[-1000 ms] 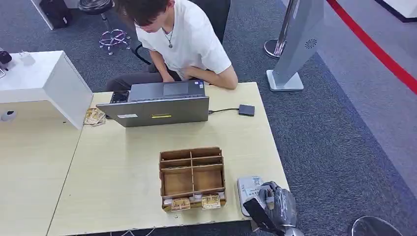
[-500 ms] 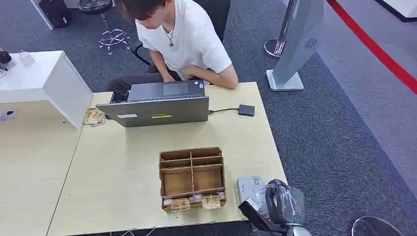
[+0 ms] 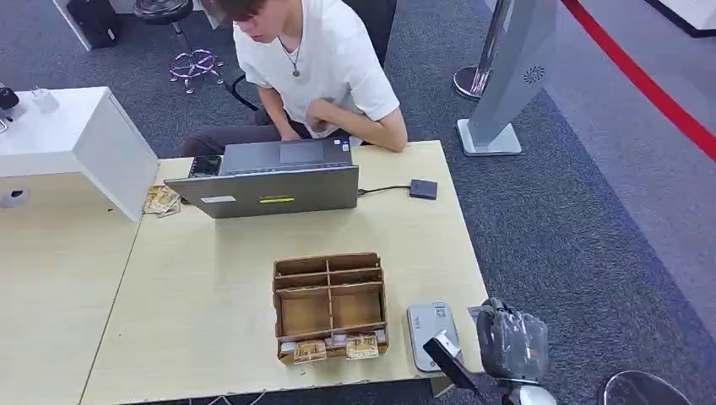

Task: Pass the card to the sensor for recognition and then transmit it.

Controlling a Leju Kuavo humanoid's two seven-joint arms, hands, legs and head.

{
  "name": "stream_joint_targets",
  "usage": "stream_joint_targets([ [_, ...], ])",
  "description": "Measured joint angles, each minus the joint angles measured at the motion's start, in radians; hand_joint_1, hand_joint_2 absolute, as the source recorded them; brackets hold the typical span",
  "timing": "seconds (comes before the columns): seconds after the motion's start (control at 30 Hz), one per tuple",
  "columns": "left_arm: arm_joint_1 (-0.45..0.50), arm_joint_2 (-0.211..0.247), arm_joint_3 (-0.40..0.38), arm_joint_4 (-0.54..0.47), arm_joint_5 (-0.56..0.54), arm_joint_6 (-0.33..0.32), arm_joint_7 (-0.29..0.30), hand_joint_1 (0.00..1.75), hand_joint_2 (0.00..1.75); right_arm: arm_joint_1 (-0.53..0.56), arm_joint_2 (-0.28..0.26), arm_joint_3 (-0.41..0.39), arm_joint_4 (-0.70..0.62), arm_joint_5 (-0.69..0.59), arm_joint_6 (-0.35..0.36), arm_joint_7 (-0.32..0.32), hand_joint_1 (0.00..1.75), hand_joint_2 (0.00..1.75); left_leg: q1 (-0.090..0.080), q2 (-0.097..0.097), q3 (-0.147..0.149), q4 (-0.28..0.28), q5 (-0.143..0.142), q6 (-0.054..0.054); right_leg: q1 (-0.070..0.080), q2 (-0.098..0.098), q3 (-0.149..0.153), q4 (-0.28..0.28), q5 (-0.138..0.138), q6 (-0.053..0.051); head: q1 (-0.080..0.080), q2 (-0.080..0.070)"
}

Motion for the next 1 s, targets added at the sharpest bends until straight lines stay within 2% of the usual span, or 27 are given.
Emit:
stream_joint_targets([
  [0.27,-0.004,0.0,0.006,0.0,-0.013,-0.009,-0.004,0.0,0.0,0.007,0.0,0.0,-0.1,0.033,0.0,0.035,1.75,1.75,0.0,0.0,0.0,0.0,0.0,0.0,0.0,0.0,0.0,0.0,0.0,0.0,0.0,0.0],
  [0.57,-0.004,0.0,0.013,0.0,-0.029,-0.011,0.001,0.0,0.0,0.012,-0.005,0.059,-0.191,0.067,0.0,0.087,1.75,1.75,0.0,0.0,0.0,0.0,0.0,0.0,0.0,0.0,0.0,0.0,0.0,0.0,0.0,0.0],
  [0.73,-0.004,0.0,0.014,0.0,-0.039,-0.012,-0.006,0.0,0.0,0.01,-0.037,0.126,-0.225,0.103,0.0,0.156,1.75,1.75,0.0,0.0,0.0,0.0,0.0,0.0,0.0,0.0,0.0,0.0,0.0,0.0,0.0,0.0],
  [0.83,-0.005,0.0,0.014,0.0,-0.048,-0.015,-0.006,0.0,0.0,-0.001,-0.078,0.179,-0.234,0.108,0.0,0.203,1.75,1.75,0.0,0.0,-0.001,0.0,0.0,0.0,0.0,0.0,0.0,0.0,0.0,0.0,0.0,0.0],
  [1.0,-0.005,0.0,0.014,0.0,-0.064,-0.016,-0.001,0.0,0.0,-0.041,-0.135,0.239,-0.239,0.108,0.0,0.184,1.75,1.75,0.0,0.0,0.0,0.0,0.0,0.0,0.0,0.0,0.0,0.0,0.0,0.0,0.0,0.0],
])
